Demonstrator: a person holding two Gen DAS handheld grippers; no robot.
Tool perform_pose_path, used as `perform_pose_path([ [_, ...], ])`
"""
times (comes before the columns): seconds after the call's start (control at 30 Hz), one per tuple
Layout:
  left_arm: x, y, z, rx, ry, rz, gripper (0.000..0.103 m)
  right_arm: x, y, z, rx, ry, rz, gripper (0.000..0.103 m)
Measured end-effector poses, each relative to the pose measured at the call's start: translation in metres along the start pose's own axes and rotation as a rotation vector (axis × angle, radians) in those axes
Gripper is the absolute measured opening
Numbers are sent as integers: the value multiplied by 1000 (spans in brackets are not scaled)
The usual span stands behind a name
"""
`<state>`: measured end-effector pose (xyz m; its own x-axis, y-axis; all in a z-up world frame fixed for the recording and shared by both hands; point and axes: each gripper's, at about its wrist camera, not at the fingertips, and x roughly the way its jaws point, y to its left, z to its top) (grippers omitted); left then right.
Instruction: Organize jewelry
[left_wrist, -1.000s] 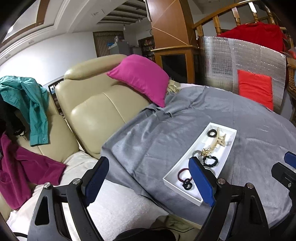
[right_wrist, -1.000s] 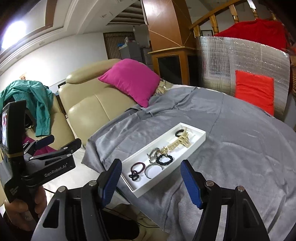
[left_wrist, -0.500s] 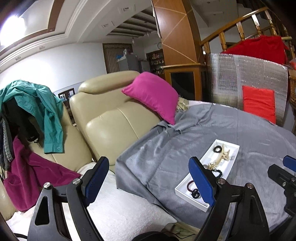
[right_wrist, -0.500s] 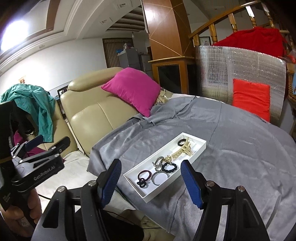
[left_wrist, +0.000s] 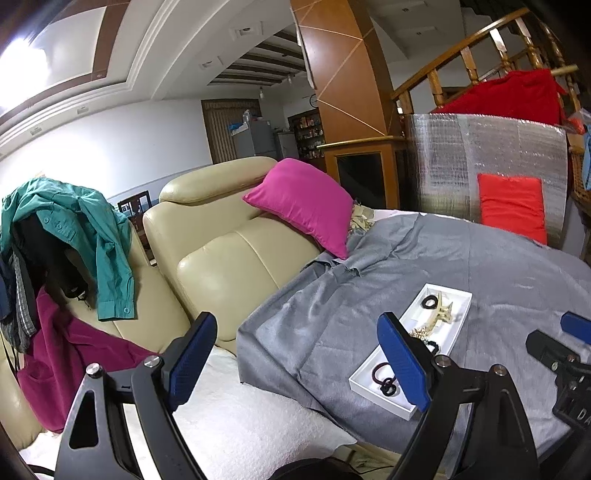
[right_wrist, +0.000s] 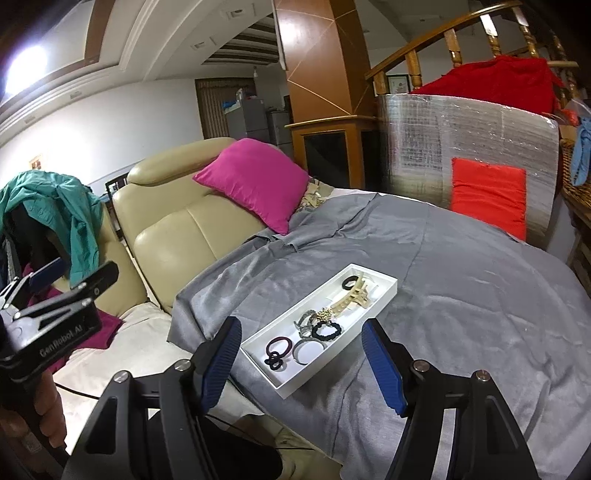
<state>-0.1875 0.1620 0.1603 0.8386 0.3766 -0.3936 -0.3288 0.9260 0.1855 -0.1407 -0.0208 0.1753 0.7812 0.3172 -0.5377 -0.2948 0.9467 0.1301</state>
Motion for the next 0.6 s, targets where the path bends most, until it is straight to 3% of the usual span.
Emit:
perform_pose_path([
  [0.6, 0, -17, -7, 46, 20, -22, 89, -4, -8, -5, 17, 10, -14, 72],
])
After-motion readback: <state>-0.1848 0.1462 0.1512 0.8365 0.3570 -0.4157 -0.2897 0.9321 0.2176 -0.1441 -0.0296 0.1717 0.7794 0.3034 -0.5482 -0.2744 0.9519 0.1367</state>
